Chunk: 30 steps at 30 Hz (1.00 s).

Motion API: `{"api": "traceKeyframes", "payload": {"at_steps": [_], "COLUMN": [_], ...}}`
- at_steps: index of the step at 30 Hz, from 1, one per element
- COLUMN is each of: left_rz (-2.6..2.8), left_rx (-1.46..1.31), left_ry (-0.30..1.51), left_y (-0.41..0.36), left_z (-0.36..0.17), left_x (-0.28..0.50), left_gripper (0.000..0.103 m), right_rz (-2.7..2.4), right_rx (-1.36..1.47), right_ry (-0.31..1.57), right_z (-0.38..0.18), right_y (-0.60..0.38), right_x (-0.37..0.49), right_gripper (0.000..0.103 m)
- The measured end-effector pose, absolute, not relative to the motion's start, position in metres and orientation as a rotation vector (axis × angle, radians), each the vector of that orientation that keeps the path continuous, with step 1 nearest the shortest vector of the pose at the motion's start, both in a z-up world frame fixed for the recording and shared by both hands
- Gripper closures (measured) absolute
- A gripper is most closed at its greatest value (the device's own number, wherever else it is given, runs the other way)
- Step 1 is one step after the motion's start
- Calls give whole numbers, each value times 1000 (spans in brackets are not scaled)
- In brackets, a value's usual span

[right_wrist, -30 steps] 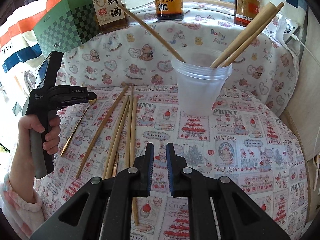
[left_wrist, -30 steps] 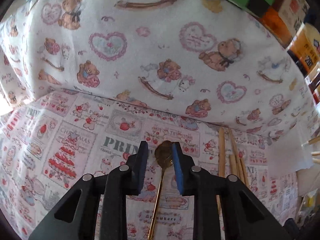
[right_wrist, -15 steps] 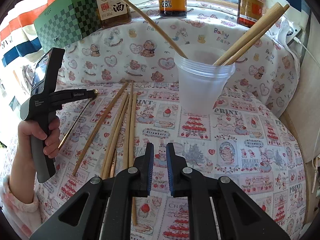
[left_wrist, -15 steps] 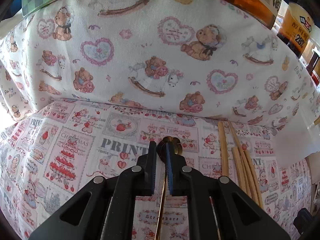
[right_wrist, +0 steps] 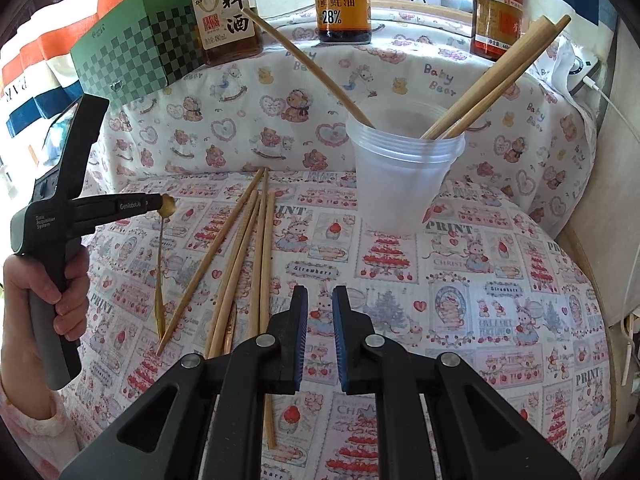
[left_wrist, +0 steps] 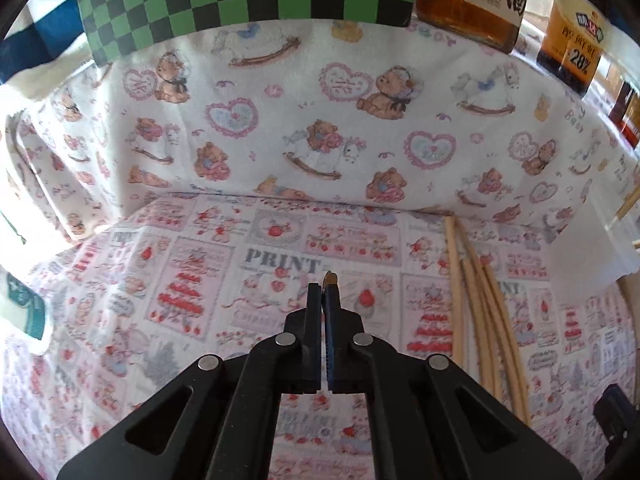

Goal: Organize utensils

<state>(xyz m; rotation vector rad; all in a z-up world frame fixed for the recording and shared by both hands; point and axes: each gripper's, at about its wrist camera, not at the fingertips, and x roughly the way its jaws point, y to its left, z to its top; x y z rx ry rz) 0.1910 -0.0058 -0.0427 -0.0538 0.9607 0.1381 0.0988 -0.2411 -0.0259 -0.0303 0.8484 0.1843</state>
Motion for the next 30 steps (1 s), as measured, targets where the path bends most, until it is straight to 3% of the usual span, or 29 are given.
{"api": "traceKeyframes", "payload": {"at_steps": [8,14,30], "left_rz": [163,157,19], "left_rx": [65,106,-23], "left_ry": [1022,1066,1022], "left_y": [-14,-29,-50], "left_z": [-26,-42,-49], "left_x": [162,153,141], "left_gripper": [103,103,102], "right_rz": [191,192,194], "right_rx": [-47,-40,-28], "right_ry": [849,854,865], "right_z": [-25,-25,-24], "right_y": [-236,-237,-240], "right_x": [96,96,98], "right_gripper": [89,89,89]}}
